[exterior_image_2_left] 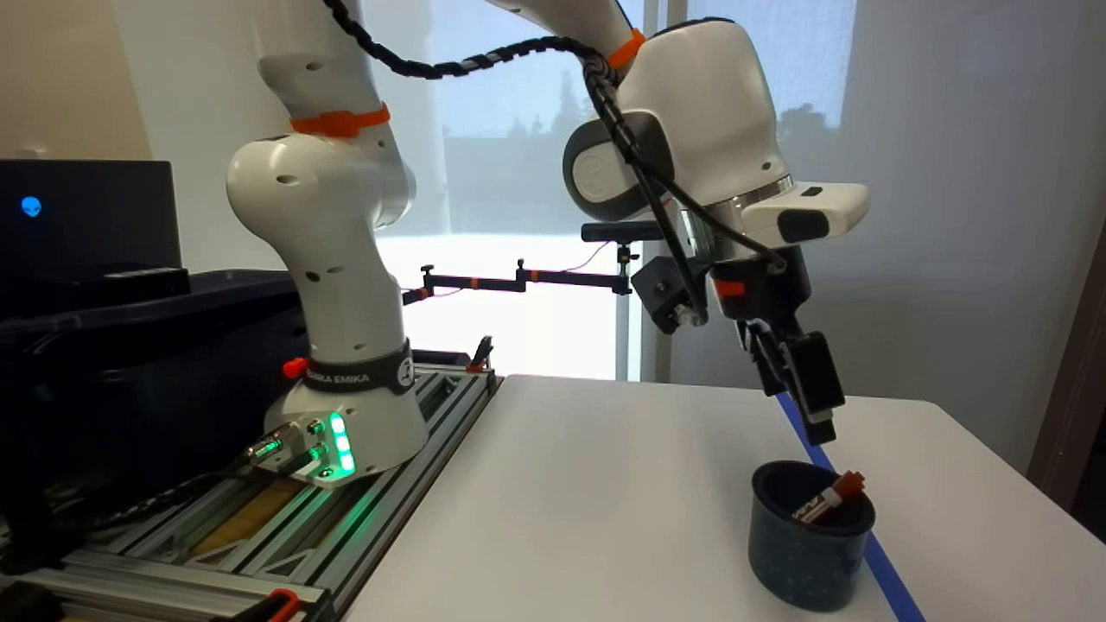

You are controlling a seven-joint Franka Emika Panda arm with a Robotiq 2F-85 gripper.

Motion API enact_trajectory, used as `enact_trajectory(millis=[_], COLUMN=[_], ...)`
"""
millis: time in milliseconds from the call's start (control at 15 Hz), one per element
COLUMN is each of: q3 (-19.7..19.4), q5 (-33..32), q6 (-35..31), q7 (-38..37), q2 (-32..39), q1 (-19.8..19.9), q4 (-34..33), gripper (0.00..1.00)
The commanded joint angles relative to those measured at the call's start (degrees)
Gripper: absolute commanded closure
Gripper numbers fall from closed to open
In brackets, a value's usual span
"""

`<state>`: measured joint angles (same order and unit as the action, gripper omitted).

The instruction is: Remove the marker from the cup

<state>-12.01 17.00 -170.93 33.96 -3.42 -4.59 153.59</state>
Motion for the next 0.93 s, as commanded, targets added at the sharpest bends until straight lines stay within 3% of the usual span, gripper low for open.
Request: enact_trajectory(millis=[0, 533, 867], q3=[-0.32, 1.20, 1.57], q5=[5.31, 24.31, 28.91], q6=[-0.33, 1.78, 1.49], q7=[3.42, 23.74, 31.57], q2=[2.63, 6.36, 10.37], q1=[-1.26, -1.28, -0.17], q4=[-2.22, -7.40, -9.64], gripper=[0.00, 0.00, 0.00])
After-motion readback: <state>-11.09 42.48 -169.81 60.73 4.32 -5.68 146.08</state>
